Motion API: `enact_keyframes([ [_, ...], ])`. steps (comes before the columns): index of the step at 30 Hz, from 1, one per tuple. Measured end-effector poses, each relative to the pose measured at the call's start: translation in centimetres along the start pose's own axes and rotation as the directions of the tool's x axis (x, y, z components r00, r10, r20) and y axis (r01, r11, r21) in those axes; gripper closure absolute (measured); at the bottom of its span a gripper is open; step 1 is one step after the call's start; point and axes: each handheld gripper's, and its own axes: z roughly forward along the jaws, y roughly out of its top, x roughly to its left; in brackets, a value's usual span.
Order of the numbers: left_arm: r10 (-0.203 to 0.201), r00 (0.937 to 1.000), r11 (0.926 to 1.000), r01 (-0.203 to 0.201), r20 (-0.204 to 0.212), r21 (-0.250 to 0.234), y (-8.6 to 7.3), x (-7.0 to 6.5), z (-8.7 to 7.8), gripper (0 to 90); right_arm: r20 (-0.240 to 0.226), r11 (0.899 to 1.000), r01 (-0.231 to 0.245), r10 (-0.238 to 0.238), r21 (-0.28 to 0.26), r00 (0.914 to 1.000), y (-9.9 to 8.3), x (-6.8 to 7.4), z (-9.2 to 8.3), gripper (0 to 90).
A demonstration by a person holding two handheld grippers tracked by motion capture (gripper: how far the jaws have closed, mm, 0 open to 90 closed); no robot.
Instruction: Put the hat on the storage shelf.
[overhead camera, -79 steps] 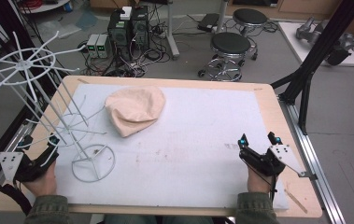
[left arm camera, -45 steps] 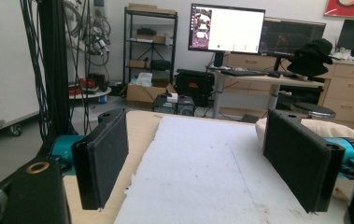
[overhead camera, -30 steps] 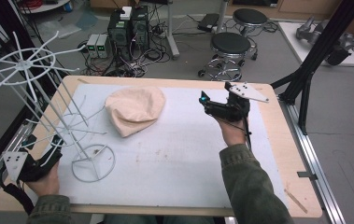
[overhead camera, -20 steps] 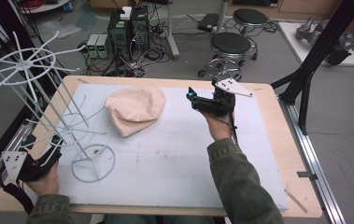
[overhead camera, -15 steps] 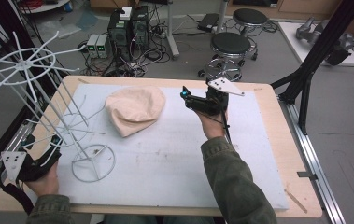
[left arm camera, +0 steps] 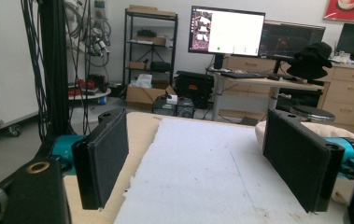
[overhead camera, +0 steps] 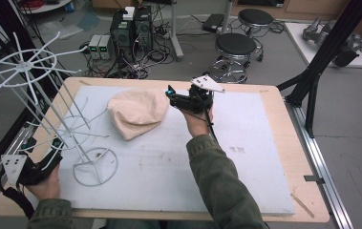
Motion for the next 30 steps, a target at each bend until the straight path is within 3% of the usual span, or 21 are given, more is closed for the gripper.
enact_keyframes([
  [4,-0.002,1.0,1.0,0.002,0.003,0.002,0.0,-0.1,0.0,22.9,0.012,1.0,0.007,-0.007,0.011,0.9999,-0.5,0.5,0.9,6.5],
  [9,0.002,1.0,1.0,-0.002,0.007,0.001,0.0,-0.1,0.1,22.9,0.011,0.999,0.012,-0.013,0.041,0.9999,-0.4,1.5,3.3,6.5],
  [17,-0.005,0.9999,1.0,0.005,0.01,0.004,-0.1,0.0,0.3,22.9,0.009,0.997,0.006,-0.006,0.075,0.9999,-1.2,1.8,5.8,6.5],
  [27,-0.009,0.9998,1.0,0.009,0.016,0.003,-0.1,0.0,0.4,22.9,0.056,0.991,-0.021,0.013,0.135,0.9983,-2.2,0.6,8.7,6.5],
  [30,-0.015,0.9998,0.9999,0.015,0.016,0.004,-0.2,0.0,0.6,22.9,0.051,0.983,-0.048,0.04,0.177,0.9979,-3.1,-0.2,9.7,6.5],
])
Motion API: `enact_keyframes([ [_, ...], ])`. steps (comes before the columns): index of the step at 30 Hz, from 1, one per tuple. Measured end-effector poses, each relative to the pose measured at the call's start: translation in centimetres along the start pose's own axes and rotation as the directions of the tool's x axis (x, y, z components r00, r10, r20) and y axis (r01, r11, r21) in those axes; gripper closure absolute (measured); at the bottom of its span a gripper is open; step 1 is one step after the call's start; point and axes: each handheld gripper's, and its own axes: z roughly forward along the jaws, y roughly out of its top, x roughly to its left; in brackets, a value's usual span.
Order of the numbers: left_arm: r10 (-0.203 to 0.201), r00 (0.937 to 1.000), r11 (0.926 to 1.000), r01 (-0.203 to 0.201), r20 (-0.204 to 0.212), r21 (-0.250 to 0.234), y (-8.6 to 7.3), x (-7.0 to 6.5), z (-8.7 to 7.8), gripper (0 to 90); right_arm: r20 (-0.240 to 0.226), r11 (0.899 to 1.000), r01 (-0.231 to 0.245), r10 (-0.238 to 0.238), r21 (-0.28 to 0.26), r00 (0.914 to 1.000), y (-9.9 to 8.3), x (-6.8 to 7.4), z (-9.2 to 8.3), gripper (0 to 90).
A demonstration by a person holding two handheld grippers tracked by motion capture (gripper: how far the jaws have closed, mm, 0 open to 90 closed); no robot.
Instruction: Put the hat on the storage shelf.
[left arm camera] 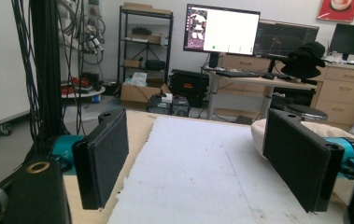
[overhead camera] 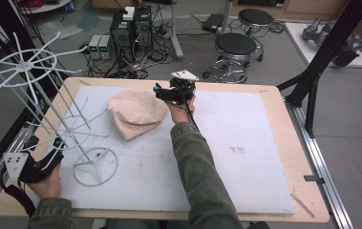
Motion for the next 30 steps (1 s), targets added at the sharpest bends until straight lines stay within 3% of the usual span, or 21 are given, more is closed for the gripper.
enact_keyframes([
  [2,-0.002,1.0,1.0,0.002,0.001,-0.002,0.0,0.0,0.0,22.9,-0.006,0.999,-0.035,0.035,0.035,0.9994,-0.5,-0.4,0.7,6.5],
  [7,0.005,1.0,1.0,-0.005,0.001,0.002,0.1,-0.1,-0.1,22.9,0.007,0.993,-0.06,0.059,0.106,0.9982,-1.6,-0.1,1.9,6.5],
  [14,-0.006,1.0,1.0,0.006,0.0,0.0,0.0,-0.1,0.1,22.9,0.029,0.982,-0.072,0.068,0.176,0.9973,-3.3,0.9,3.5,6.5],
  [22,-0.006,1.0,1.0,0.006,-0.003,-0.003,0.1,-0.1,0.0,23.0,0.035,0.972,-0.08,0.074,0.22,0.9967,-4.0,1.2,4.1,6.5],
  [30,-0.005,1.0,1.0,0.005,-0.003,-0.004,0.1,-0.1,0.0,23.1,0.054,0.939,-0.123,0.112,0.32,0.9923,-5.6,2.0,5.1,6.5],
])
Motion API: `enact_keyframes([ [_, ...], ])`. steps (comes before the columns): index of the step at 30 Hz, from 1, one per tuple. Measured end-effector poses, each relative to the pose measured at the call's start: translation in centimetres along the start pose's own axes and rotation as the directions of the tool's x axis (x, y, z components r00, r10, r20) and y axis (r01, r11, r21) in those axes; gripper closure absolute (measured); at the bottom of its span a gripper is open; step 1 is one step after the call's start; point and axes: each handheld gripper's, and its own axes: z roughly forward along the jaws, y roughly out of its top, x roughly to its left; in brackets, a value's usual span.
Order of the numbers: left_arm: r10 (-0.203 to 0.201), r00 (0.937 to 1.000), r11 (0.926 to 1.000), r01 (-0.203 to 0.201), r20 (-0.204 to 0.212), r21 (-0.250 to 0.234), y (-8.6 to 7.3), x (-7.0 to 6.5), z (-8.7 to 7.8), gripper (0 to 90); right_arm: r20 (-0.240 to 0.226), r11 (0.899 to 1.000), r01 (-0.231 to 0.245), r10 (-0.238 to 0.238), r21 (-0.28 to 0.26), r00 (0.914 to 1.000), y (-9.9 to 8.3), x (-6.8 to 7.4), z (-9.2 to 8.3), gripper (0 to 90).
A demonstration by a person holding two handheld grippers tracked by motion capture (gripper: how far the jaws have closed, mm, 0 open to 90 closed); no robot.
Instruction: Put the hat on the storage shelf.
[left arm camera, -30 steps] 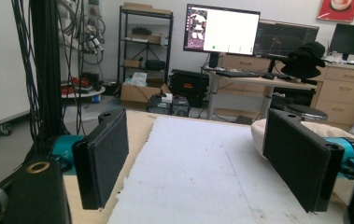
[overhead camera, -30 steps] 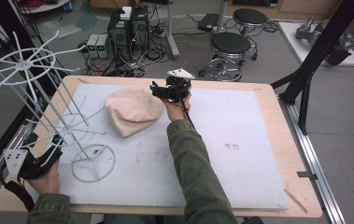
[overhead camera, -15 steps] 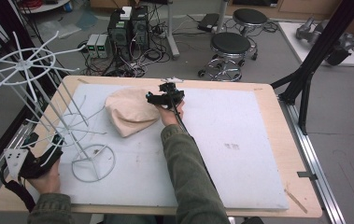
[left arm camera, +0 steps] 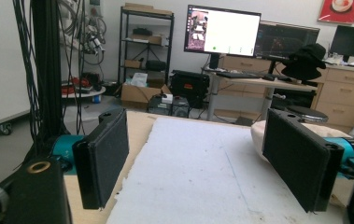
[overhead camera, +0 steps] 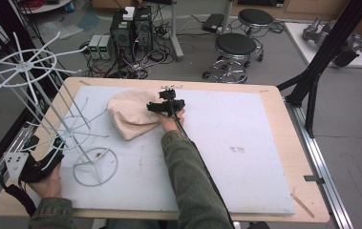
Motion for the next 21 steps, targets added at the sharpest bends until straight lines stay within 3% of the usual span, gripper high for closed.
enact_keyframes([
  [4,0.0,1.0,1.0,0.0,-0.002,0.003,0.0,0.1,0.0,23.2,0.015,0.999,-0.021,0.02,0.039,0.9997,-0.7,0.7,0.6,6.5],
  [12,-0.001,1.0,1.0,0.001,-0.003,0.0,0.0,0.1,0.0,23.2,0.1,0.994,-0.071,0.062,0.087,0.993,-0.7,1.9,0.6,7.3],
  [17,0.001,1.0,1.0,-0.001,-0.005,-0.002,0.0,0.1,0.0,23.2,0.141,0.995,-0.034,0.022,0.089,0.9898,-0.9,2.5,0.6,20.6],
  [21,0.0,1.0,1.0,0.0,-0.005,-0.002,0.0,0.1,-0.1,23.2,0.195,0.996,-0.026,0.009,0.085,0.9807,-0.9,2.8,0.4,36.2],
])
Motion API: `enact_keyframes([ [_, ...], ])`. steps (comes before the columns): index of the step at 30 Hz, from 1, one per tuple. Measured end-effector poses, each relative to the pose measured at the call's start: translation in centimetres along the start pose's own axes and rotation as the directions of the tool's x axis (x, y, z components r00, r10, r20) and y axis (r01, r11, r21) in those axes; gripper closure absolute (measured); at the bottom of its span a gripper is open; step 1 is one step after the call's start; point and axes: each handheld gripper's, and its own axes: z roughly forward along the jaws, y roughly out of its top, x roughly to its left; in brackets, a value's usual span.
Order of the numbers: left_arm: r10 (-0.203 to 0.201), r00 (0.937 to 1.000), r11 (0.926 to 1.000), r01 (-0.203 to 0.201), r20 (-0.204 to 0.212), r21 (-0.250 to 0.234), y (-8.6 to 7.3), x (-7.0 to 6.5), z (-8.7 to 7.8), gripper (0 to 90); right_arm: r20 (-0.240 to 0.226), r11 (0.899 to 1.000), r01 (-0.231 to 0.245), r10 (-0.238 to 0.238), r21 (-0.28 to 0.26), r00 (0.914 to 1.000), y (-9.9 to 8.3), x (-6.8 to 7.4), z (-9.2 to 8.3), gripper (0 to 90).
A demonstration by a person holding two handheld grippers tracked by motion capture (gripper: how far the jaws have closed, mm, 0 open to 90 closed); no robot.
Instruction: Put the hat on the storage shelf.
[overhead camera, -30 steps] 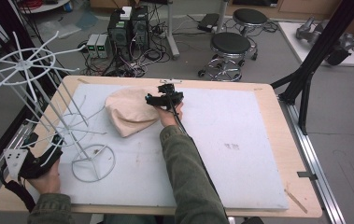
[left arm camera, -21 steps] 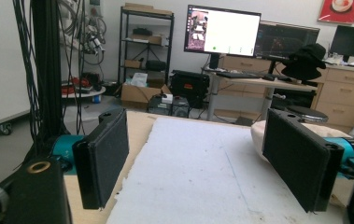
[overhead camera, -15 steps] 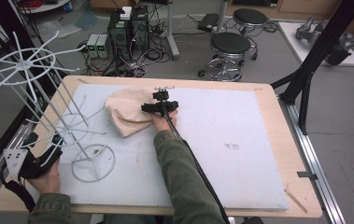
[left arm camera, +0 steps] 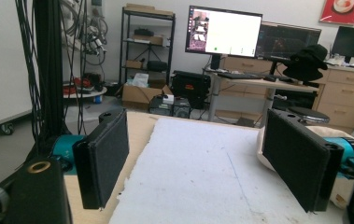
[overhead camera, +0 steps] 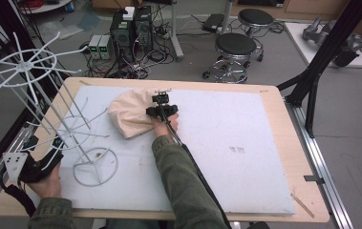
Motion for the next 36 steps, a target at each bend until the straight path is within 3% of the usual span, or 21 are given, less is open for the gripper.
enact_keyframes([
  [4,0.001,1.0,1.0,-0.001,0.006,0.003,-0.1,-0.1,0.1,23.2,-0.007,1.0,-0.011,0.011,0.005,0.9999,0.2,-0.3,-0.3,43.4],
  [9,0.002,1.0,1.0,-0.002,0.007,0.002,-0.1,-0.1,0.1,23.3,0.046,0.999,0.005,-0.004,-0.036,0.999,0.5,0.0,-1.1,62.8],
  [13,-0.003,1.0,1.0,0.003,0.006,0.005,-0.1,0.1,0.1,23.3,0.045,0.999,0.001,0.002,-0.054,0.999,0.7,-0.5,-1.6,73.0],
  [21,-0.002,1.0,1.0,0.002,0.008,0.003,-0.1,0.0,0.1,23.4,0.027,0.999,-0.02,0.021,-0.051,0.9994,1.0,-1.4,-1.9,77.4],
  [30,-0.01,0.9999,0.9999,0.01,0.011,0.005,-0.1,0.2,0.1,23.4,0.031,0.998,0.001,0.0,-0.055,0.9995,0.9,-1.1,-1.8,77.0],
  [36,-0.01,0.9999,0.9999,0.01,0.01,0.005,-0.1,0.2,0.2,23.4,0.002,0.998,-0.024,0.025,-0.057,0.9997,1.1,-1.5,-2.0,77.2],
])
